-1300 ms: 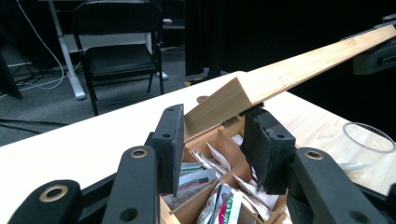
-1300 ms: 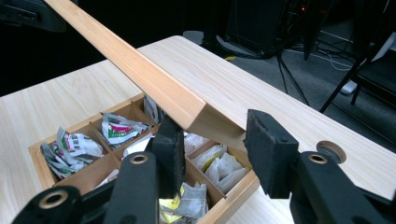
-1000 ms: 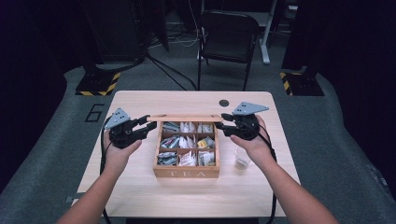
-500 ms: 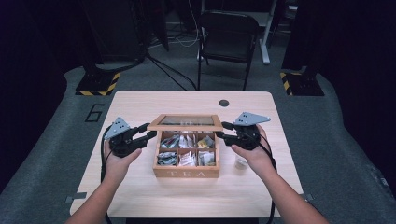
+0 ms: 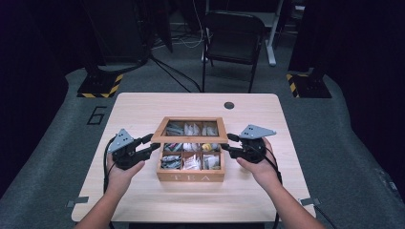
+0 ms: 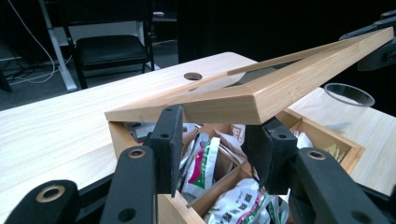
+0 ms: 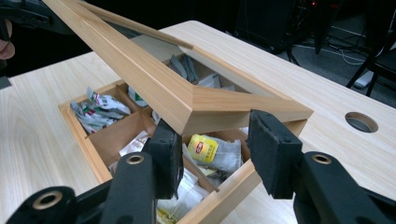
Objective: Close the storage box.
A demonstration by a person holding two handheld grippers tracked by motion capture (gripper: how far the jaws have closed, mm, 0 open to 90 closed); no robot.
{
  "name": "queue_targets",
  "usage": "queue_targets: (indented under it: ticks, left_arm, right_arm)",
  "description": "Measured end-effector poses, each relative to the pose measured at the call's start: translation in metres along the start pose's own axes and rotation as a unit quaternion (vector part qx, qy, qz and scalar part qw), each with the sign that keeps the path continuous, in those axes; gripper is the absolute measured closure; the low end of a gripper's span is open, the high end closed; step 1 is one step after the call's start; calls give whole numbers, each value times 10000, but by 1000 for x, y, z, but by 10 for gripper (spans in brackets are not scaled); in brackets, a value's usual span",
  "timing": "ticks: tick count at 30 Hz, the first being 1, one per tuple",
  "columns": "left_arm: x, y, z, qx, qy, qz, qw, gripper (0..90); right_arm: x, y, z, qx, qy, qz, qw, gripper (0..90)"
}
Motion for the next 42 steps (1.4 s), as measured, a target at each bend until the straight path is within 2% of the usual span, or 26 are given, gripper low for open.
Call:
queue_targets:
  ticks: [3,10,13,17,23,29,36,42]
  left_arm:
    - [2,1,5,-27,-2,31,10000,576]
    - [6,3,14,-95,-21,1,10000,548]
    - [7,3,17,-122,-45,-2,9999,528]
    - [14,5,22,-145,-192,13,9997,521]
    - [17,8,30,-190,-164,100,9996,523]
    - [22,10,38,-262,-196,91,9994,525]
    - [26,15,48,-355,-206,122,9991,524]
    - [29,15,56,-442,-143,129,9988,525]
  right_arm:
    - [-2,0,4,-46,99,19,9999,549]
    - [-6,0,15,-62,-66,-41,10000,535]
    - [-9,0,20,-63,10,-38,10000,519]
    - [-12,0,26,-78,75,1,9999,519]
    - [-16,2,33,-71,29,-24,10000,519]
    - [-20,2,42,-105,-30,-24,9999,518]
    - [-25,1,52,-165,52,-5,9999,514]
    - [-26,-1,60,-278,-62,-38,9996,506]
Point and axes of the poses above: each handheld gripper's, and its own axes: y roughly backward along the jaws, z roughly out of its underside, x roughly to its right, the point moved 5 cm from there along -y, roughly forward along the jaws, and after that the axes turned 5 degrees about -y, right-handed, at the moved point
